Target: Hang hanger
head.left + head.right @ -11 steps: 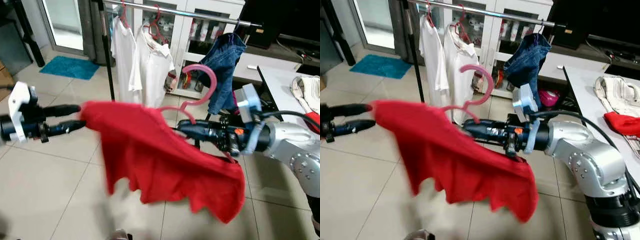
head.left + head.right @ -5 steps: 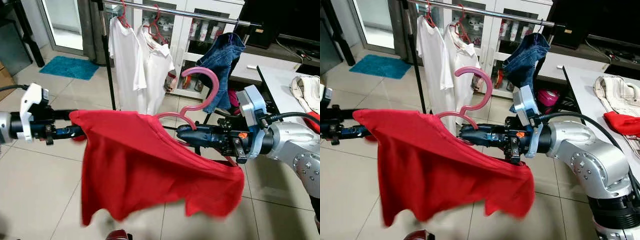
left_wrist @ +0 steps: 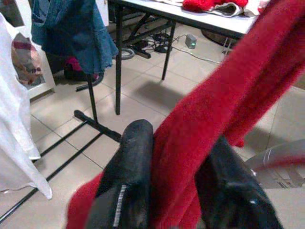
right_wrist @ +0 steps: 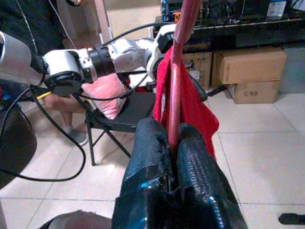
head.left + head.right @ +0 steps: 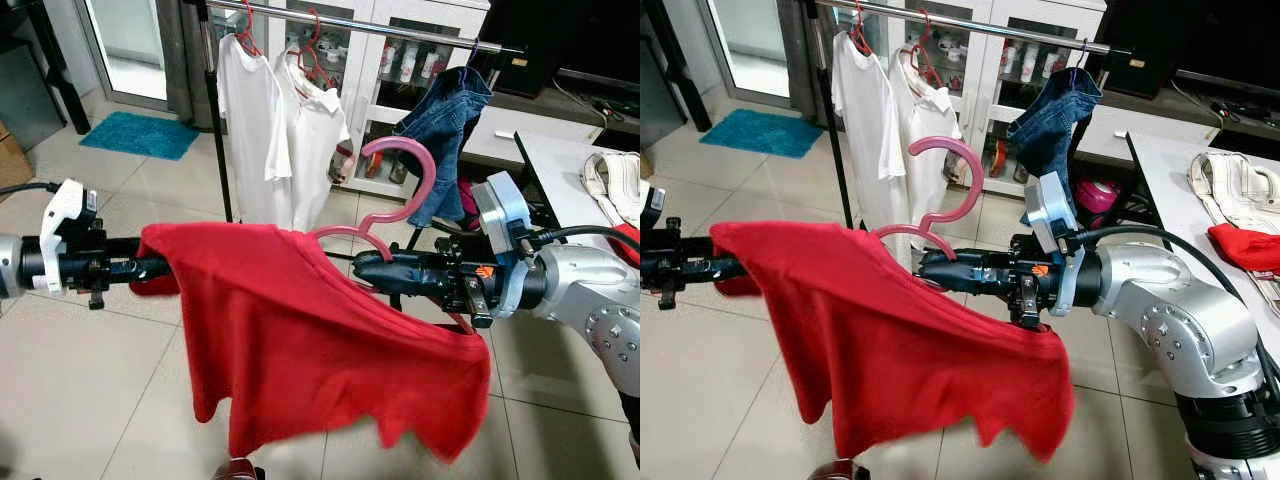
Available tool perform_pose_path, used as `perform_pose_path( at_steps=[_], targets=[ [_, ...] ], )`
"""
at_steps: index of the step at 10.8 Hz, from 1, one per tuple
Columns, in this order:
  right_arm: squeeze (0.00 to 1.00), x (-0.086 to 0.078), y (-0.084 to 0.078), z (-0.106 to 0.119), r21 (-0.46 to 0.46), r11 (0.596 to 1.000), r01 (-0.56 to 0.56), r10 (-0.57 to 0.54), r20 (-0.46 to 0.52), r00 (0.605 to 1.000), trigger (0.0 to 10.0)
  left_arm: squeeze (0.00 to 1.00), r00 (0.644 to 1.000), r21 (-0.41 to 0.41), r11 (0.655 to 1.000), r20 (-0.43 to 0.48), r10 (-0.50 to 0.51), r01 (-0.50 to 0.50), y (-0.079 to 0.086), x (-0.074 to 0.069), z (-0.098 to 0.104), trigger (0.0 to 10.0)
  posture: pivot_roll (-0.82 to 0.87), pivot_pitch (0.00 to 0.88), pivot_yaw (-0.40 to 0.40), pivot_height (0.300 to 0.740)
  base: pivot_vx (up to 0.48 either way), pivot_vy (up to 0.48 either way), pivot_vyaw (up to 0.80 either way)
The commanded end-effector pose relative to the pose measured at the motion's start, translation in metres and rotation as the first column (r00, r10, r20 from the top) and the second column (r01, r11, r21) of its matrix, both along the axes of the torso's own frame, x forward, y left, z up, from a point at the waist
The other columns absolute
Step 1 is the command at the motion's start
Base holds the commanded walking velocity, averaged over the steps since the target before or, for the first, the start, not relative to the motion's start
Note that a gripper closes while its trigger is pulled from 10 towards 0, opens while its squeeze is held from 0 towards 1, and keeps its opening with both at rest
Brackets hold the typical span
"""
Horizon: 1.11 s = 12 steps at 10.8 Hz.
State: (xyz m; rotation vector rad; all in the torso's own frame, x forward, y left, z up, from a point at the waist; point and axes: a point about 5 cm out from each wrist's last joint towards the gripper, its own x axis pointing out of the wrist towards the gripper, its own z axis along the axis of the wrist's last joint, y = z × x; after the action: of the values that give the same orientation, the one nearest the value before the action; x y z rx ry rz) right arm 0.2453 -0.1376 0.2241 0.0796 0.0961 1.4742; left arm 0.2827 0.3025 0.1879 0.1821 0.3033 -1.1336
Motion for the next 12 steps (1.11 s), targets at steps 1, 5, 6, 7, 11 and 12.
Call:
perform_pose_path(
  at_steps=[1, 5, 6, 7, 11, 12],
  targets=[
    [0.00, -0.002, 0.000, 0.002, -0.008, 1.000, -0.002, 0.002, 0.016, 1.000, 10.0, 0.00, 1.000, -0.010, 1.000, 0.005, -0.007, 0.007, -0.002, -0.001, 0.000, 0.0, -0.02, 0.000, -0.057, 0.740, 0.000, 0.000, 0.00],
    [0.00, -0.002, 0.000, 0.000, -0.011, 1.000, 0.015, -0.015, 0.015, 1.000, 10.0, 0.00, 0.998, -0.059, 0.997, -0.026, 0.051, -0.052, 0.001, -0.002, -0.005, 0.0, -0.03, 0.000, -0.057, 0.740, 0.000, 0.000, 0.00],
    [0.00, -0.002, 0.001, 0.001, -0.010, 1.000, 0.016, -0.016, 0.016, 1.000, 10.0, 0.00, 0.997, -0.069, 0.994, -0.014, 0.081, -0.082, 0.003, -0.001, -0.004, 0.0, -0.03, 0.000, -0.058, 0.740, 0.000, 0.000, 0.00],
    [0.00, -0.001, 0.000, 0.001, -0.011, 1.000, 0.028, -0.028, 0.018, 0.999, 10.0, 0.00, 0.991, -0.097, 0.986, 0.007, 0.137, -0.136, 0.006, 0.000, -0.003, 0.0, -0.03, 0.000, -0.055, 0.740, 0.000, 0.000, 0.00],
    [0.00, 0.003, -0.004, -0.002, -0.002, 0.996, 0.088, -0.088, 0.010, 0.996, 10.0, 0.00, 0.943, -0.282, 0.910, 0.042, 0.329, -0.304, 0.025, -0.012, -0.003, 0.0, -0.02, 0.000, -0.053, 0.740, 0.000, 0.000, 0.00],
    [0.00, 0.005, -0.005, -0.003, -0.003, 0.993, 0.116, -0.116, 0.006, 0.993, 10.0, 0.00, 0.914, -0.321, 0.869, 0.024, 0.404, -0.376, 0.032, -0.015, -0.007, 0.0, -0.02, 0.000, -0.052, 0.740, 0.000, 0.000, 0.00]
  ],
)
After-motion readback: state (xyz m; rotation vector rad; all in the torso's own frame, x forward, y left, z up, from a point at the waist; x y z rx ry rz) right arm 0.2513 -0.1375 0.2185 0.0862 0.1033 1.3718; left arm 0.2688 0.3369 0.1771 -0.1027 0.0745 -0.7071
